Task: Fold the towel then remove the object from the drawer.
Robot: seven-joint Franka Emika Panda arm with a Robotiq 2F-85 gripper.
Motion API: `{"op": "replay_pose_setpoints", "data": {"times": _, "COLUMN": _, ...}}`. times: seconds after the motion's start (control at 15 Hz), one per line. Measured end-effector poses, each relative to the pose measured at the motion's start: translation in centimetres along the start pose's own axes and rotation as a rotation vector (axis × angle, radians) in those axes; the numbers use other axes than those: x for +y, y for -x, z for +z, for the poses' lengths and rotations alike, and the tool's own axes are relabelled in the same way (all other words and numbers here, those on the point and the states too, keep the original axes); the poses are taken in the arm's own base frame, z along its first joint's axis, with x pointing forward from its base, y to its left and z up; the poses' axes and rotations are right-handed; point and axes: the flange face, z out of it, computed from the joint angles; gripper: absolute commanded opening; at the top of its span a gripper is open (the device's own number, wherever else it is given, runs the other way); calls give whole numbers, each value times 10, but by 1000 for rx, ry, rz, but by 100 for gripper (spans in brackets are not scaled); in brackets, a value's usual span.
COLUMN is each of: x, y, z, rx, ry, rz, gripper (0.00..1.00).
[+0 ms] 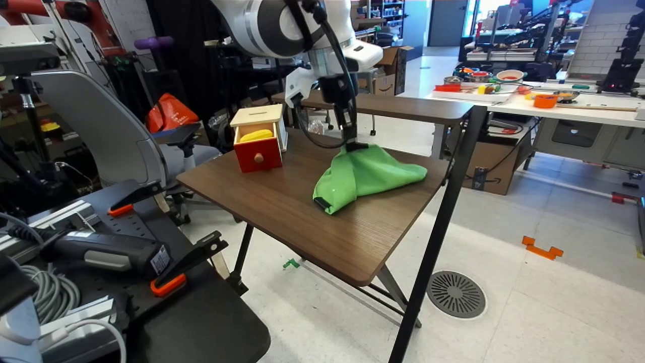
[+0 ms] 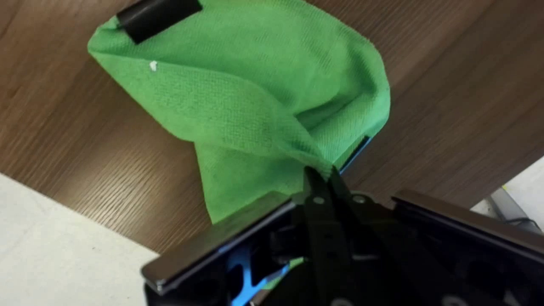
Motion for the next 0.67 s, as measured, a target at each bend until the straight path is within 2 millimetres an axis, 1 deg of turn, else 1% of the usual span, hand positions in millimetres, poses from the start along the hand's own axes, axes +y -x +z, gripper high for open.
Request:
{"op": "replay_pose_setpoints", "data": {"times": 0.13, "x": -15, "y": 17, "z": 19, "rx": -21, "ry": 3, "rz": -30, "gripper": 1}}
{"op": "replay_pose_setpoints", "data": {"times": 0.27, "x": -21, "y": 28, "z": 37, "rx": -41, "ry": 12, "rz": -46, "gripper": 1}}
{"op": "replay_pose_setpoints", "data": {"times": 0.33, "x": -21, "y": 32, "z": 46, "rx": -49, "ry": 18, "rz": -50, "gripper": 29}}
{"op": "replay_pose_setpoints", "data": {"times": 0.4, "x": -20, "y": 34, "z": 53, "rx": -56, "ry": 24, "rz": -51, "gripper": 29}}
{"op": "replay_pose_setpoints", "data": {"times": 0.53, "x": -14, "y": 37, "z": 66, "rx": -66, "ry": 38, "rz": -51, "gripper": 43}}
{"op": "replay_pose_setpoints", "data": {"times": 0.67, "x": -9, "y": 36, "z": 70, "rx": -70, "ry": 45, "rz": -49, "gripper": 58}}
